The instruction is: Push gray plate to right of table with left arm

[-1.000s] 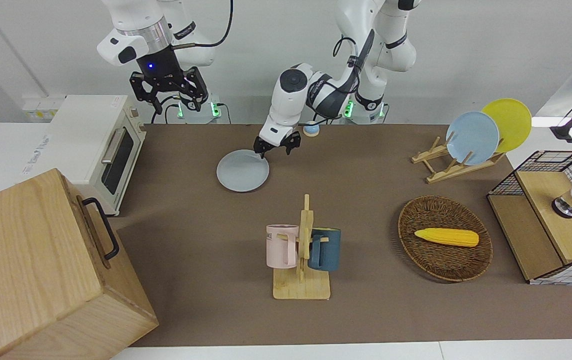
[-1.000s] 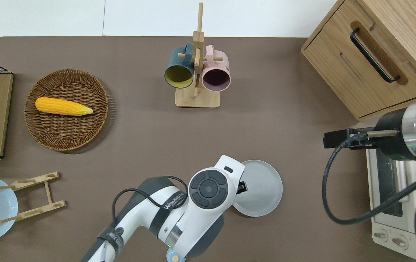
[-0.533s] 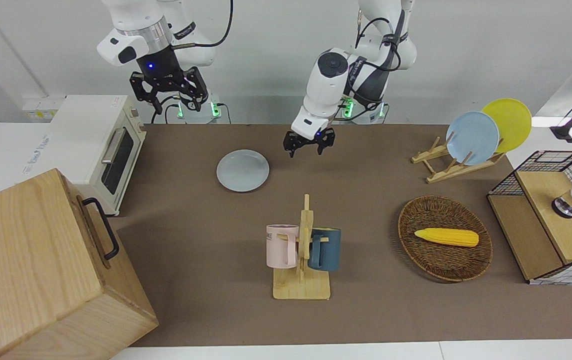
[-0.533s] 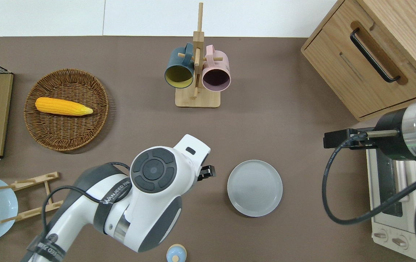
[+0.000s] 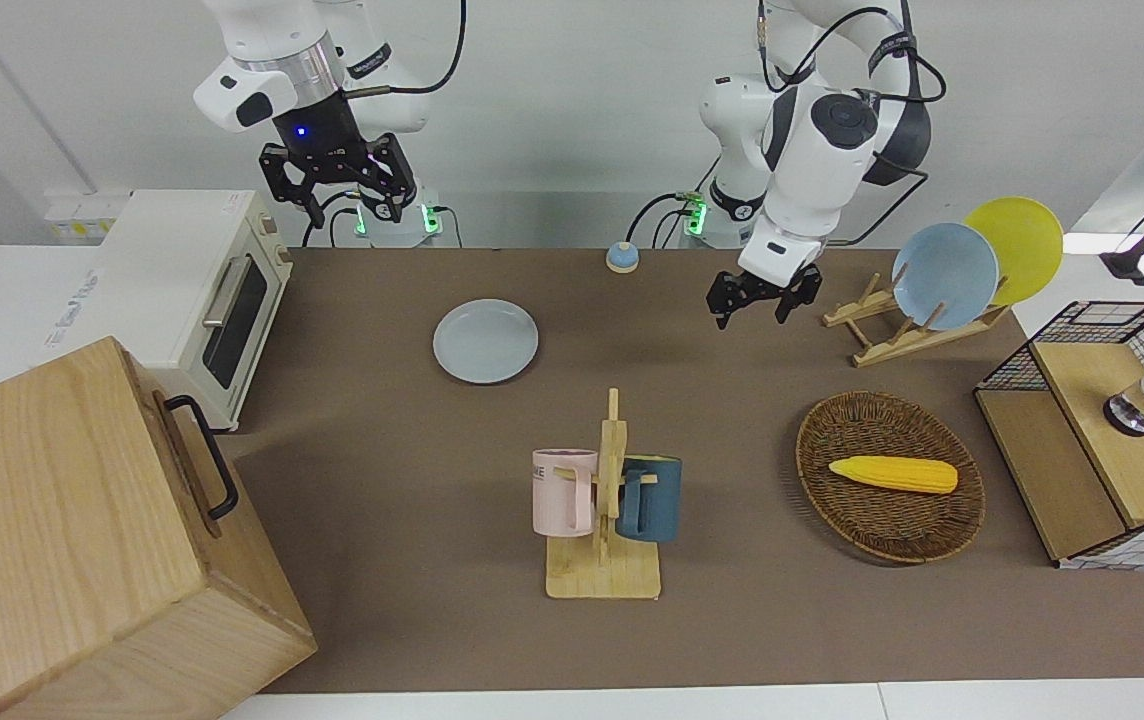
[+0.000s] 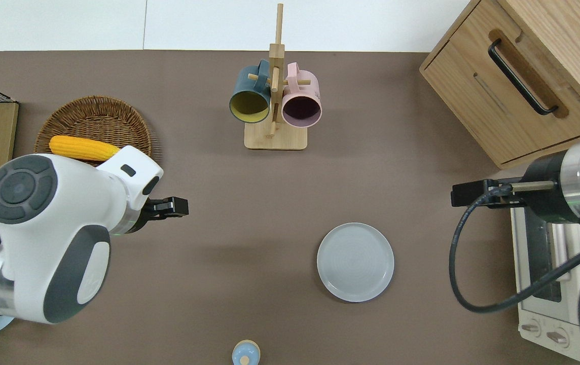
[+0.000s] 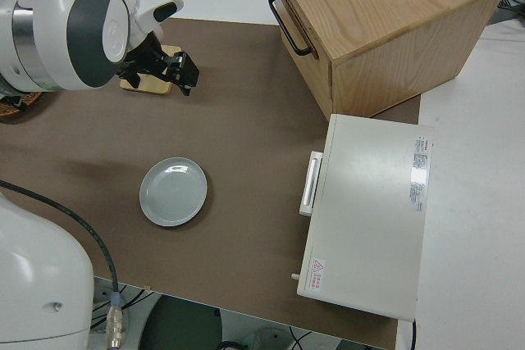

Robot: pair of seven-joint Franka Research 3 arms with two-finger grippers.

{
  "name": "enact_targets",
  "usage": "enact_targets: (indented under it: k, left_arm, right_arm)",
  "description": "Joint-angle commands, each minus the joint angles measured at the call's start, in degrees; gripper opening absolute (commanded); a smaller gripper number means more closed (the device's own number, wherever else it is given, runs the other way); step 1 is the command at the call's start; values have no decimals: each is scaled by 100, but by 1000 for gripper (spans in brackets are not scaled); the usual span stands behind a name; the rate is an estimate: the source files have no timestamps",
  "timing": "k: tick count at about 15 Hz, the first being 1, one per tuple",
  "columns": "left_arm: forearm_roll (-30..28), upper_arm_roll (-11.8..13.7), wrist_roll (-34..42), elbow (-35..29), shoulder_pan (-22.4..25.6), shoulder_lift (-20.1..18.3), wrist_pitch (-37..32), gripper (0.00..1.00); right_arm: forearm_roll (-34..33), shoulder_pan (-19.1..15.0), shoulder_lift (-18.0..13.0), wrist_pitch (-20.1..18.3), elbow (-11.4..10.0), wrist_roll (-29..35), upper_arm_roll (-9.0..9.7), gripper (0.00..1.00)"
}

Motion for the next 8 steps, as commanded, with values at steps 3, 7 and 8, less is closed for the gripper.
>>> enact_targets:
  k: [3, 7, 8]
  left_arm:
    - [103, -39, 471, 82, 417, -445, -521, 991]
    - [94, 171, 841, 653, 479, -445, -1233, 991]
    - [103, 215, 955, 663, 479, -454, -1313, 991]
  right_arm:
    - [92, -37, 36, -31, 81, 12, 23, 996]
    - [92, -37, 36, -31, 81, 12, 23, 996]
    - [92, -37, 36, -31, 81, 12, 23, 996]
